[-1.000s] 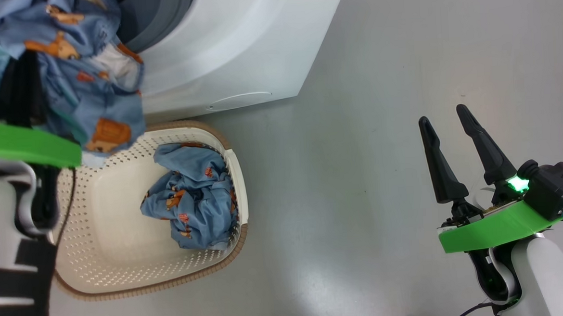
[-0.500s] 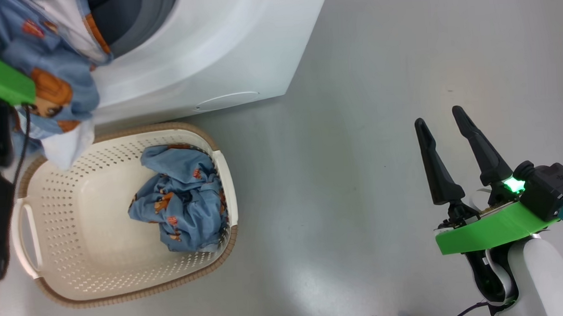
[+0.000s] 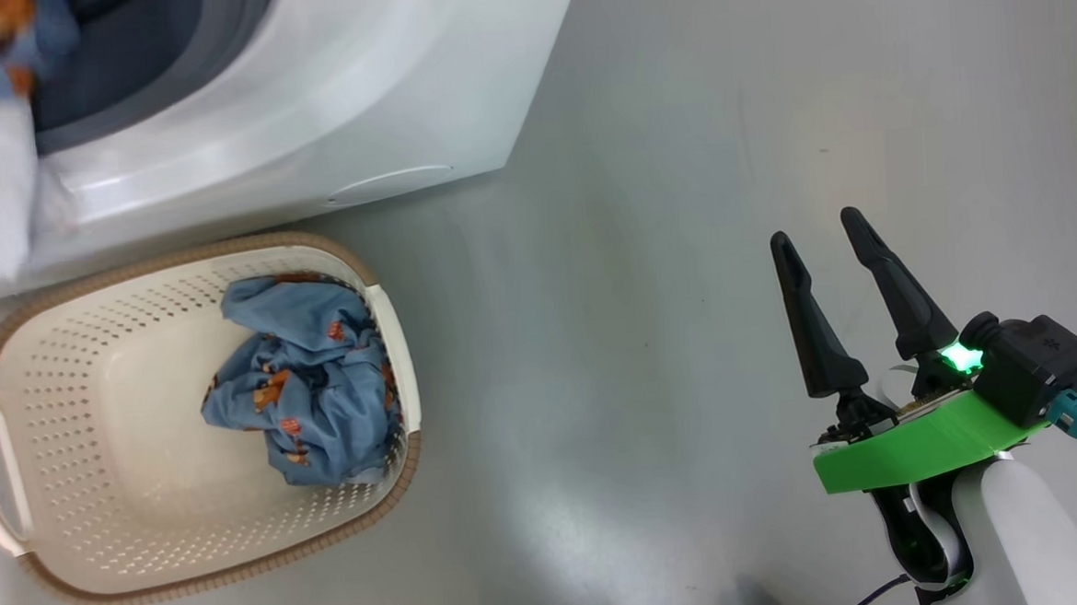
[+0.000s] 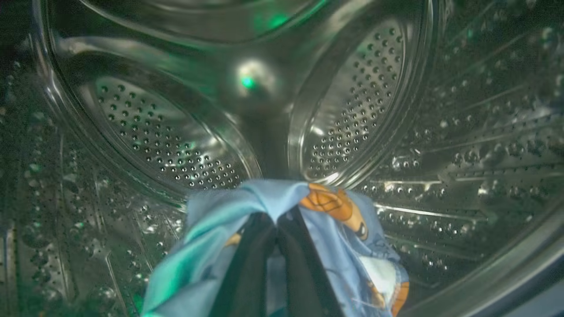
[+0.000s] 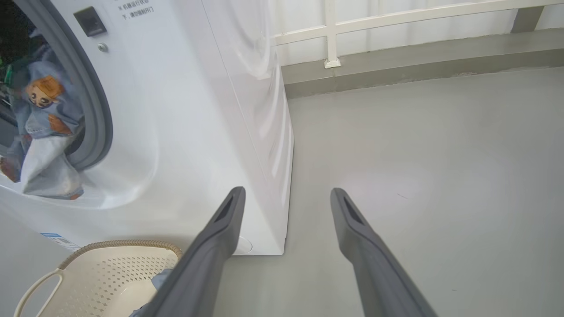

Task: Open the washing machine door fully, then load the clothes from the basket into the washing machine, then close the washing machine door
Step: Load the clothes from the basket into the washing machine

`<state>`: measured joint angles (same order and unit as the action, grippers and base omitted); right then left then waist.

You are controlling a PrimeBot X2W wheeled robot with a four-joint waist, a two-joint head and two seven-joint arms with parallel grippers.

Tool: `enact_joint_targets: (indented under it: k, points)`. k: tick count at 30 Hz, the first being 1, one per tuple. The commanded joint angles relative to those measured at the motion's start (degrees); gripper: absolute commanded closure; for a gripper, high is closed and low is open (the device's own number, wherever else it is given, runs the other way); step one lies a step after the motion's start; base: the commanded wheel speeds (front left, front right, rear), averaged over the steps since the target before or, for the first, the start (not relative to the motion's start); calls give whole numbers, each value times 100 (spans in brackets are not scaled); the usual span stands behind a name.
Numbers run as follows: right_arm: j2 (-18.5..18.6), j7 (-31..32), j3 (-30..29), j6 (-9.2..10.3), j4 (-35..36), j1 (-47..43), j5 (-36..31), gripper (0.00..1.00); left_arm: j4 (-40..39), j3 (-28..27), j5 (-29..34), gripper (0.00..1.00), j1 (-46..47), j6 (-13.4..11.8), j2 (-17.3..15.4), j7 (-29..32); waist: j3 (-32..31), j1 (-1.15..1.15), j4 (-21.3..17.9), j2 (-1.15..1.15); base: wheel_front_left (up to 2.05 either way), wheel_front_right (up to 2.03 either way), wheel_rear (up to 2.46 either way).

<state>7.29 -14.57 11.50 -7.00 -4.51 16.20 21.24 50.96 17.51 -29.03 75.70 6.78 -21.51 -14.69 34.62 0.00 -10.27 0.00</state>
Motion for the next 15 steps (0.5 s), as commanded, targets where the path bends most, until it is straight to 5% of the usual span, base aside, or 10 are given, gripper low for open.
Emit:
enact_joint_targets:
  k: [1, 15]
  points:
    - [-24, -43, 130, -48, 129, 19, 18, 0, -304, -211, 165, 100, 183, -46, -328, -31, 59, 0, -51, 0, 0, 0, 0]
    - [-80, -43, 129, -48, 165, 165, 22, 0, -1856, -1534, 1325, 100, -182, 8, -48, -31, 292, 0, -96, 0, 0, 0, 0]
